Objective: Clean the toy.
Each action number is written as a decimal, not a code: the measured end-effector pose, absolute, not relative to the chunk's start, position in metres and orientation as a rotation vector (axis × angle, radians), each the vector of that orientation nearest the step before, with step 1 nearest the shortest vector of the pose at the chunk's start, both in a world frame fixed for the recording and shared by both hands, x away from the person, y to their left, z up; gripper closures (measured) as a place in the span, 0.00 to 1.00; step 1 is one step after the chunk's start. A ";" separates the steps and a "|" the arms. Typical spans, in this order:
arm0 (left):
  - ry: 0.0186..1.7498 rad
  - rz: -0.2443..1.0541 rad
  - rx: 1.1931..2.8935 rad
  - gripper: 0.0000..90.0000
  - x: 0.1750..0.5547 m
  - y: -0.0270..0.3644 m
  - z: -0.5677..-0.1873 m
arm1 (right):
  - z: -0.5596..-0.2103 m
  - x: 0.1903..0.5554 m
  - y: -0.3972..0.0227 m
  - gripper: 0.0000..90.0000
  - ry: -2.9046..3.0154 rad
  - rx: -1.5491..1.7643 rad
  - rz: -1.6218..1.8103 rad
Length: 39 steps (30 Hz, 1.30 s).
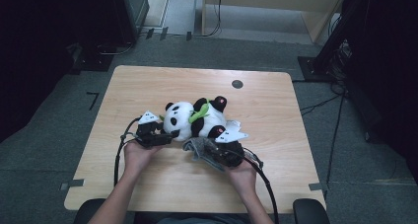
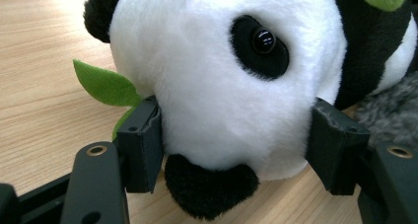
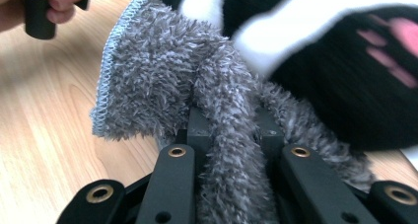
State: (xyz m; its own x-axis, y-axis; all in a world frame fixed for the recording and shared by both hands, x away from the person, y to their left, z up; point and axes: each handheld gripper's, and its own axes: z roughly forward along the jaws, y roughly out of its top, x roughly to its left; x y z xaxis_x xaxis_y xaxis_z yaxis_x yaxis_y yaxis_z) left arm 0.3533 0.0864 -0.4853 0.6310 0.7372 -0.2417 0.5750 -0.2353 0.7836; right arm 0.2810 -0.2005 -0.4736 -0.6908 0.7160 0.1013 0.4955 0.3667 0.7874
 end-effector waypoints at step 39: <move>1.053 0.238 1.934 0.37 0.351 0.084 -0.484 | -0.475 0.308 -0.130 0.86 2.501 0.906 1.199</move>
State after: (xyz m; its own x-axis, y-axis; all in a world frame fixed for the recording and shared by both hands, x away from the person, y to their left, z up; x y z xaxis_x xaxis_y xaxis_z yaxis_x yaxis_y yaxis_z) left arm 0.3511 0.0837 -0.4841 0.6198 0.7502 -0.2302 0.5786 -0.2387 0.7799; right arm 0.3079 -0.1302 -0.4754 -0.7846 0.6170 0.0616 0.4344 0.4760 0.7646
